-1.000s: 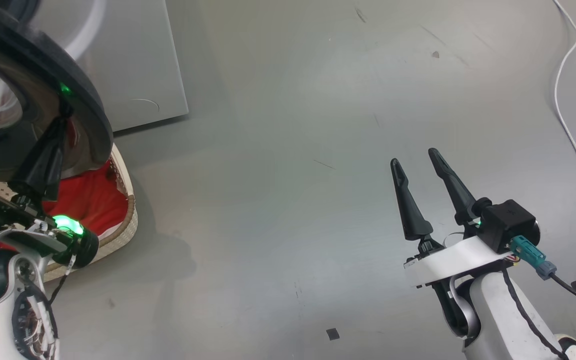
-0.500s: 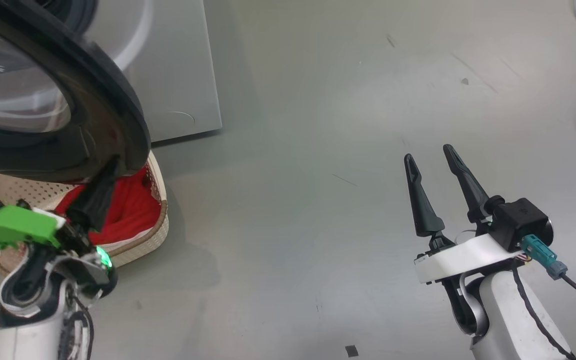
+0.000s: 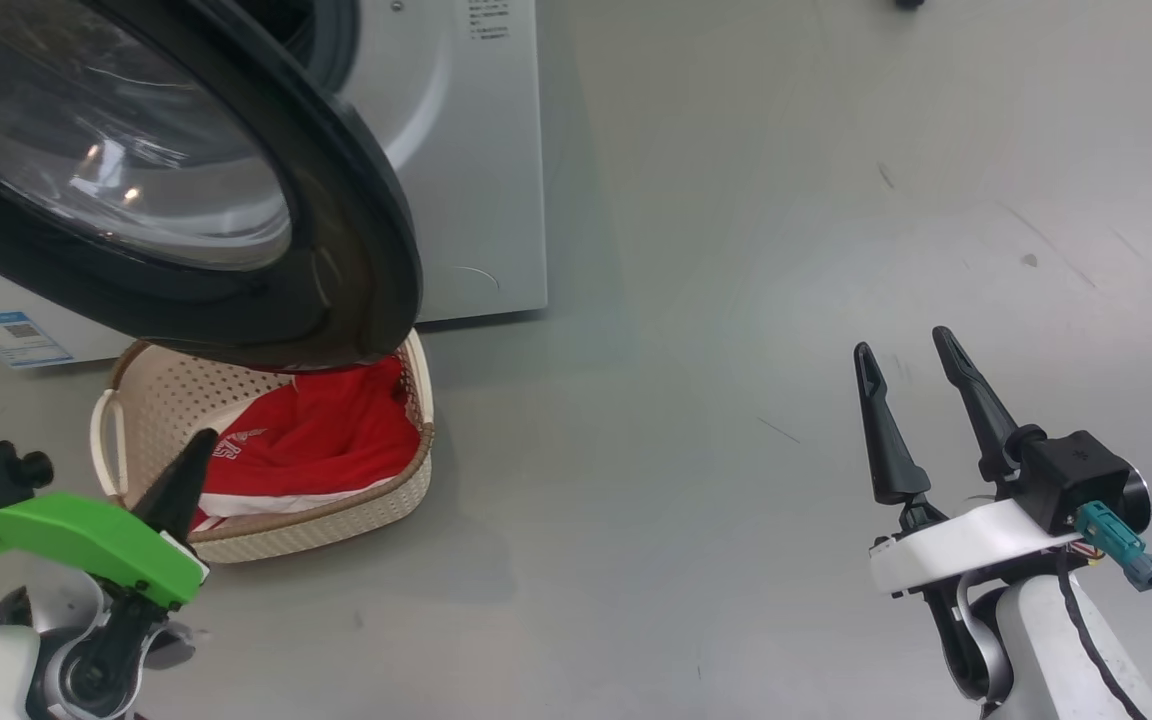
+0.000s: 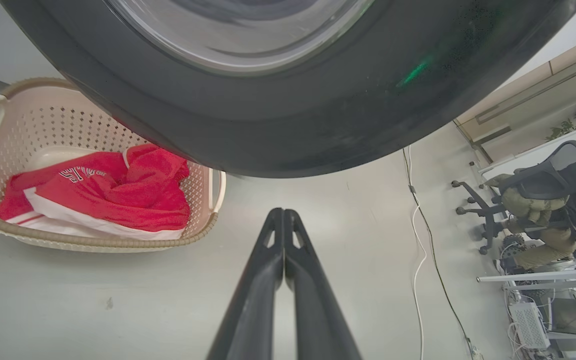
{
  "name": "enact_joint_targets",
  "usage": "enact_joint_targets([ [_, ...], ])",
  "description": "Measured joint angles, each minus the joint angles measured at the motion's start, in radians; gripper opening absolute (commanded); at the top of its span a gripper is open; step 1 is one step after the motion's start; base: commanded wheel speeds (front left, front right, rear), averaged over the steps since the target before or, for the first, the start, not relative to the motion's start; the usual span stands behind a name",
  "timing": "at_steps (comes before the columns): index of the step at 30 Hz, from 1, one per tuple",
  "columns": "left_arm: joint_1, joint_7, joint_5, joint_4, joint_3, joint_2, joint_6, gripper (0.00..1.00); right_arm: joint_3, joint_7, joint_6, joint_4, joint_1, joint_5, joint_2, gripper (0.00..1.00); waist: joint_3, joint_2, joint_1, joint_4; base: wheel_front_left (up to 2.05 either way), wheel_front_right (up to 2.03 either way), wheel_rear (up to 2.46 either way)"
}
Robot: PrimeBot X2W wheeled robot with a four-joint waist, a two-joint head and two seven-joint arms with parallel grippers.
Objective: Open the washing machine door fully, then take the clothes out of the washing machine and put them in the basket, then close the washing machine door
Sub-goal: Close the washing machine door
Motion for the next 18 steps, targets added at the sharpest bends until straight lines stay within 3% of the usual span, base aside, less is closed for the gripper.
enact_joint_targets([
  [9,0.01,-0.251,0.168,-0.043,0.03,-0.011,0.0,0.0,-0.017,0.0,0.001,-0.017,0.028,0.003,-0.001,1.0,-0.045,0.0,0.0,0.087,0.0,0.0,0.0],
  [12,0.035,-0.362,0.3,-0.062,0.025,0.019,0.0,0.0,-0.018,0.0,0.001,-0.023,0.033,0.004,0.0,1.0,-0.063,-0.0001,0.0,0.127,0.0,0.0,0.0],
  [18,0.063,-0.477,0.427,-0.067,0.001,0.031,0.002,0.0,-0.019,0.0,0.002,-0.026,0.047,0.003,0.0,1.0,-0.081,0.0,0.0,0.169,0.0,0.0,0.0],
])
